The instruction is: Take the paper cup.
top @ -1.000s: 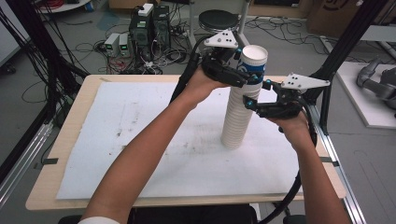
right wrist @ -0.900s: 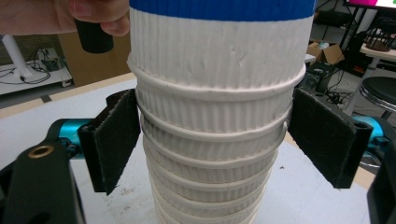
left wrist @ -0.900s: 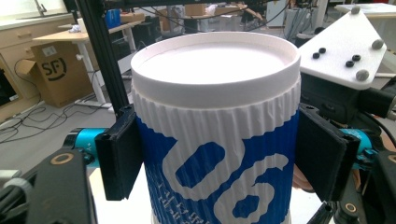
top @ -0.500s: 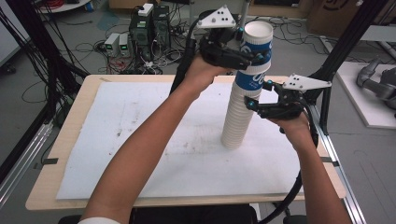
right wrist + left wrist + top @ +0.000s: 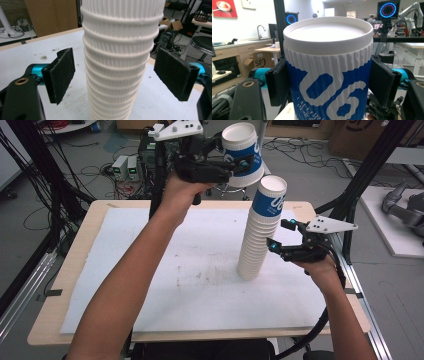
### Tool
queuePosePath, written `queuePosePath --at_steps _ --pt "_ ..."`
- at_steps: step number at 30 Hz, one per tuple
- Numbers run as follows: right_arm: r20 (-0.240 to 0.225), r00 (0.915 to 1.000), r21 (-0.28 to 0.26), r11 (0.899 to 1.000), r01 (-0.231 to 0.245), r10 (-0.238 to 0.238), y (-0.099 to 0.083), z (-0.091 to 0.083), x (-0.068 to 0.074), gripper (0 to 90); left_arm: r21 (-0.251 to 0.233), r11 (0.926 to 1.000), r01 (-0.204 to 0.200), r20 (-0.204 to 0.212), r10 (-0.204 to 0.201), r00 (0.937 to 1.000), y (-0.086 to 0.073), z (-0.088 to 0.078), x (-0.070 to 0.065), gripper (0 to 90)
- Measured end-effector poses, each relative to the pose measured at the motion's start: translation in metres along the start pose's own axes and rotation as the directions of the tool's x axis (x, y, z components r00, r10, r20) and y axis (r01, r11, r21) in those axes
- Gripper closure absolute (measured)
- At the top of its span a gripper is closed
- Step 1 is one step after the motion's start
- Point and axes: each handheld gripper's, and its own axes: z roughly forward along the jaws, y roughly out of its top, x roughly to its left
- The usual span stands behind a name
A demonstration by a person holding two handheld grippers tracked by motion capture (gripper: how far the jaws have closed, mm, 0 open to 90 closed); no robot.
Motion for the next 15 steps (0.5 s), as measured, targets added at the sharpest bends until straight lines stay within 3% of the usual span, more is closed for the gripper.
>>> queuePosePath --at_steps 5,15 --pt "0.003 0.9999 0.021 1.0 -0.014 0.014 -0.012 -0.003 0.002 17.4 0.021 0.9998 0.001 -0.025 0.0 0.9997 -0.013 -0.022 0.005 26.5" --pt "0.004 0.9996 0.014 1.0 -0.028 0.027 -0.037 -0.006 0.012 17.4 0.079 0.9964 0.03 -0.073 -0.024 0.9971 -0.064 -0.072 0.01 26.9"
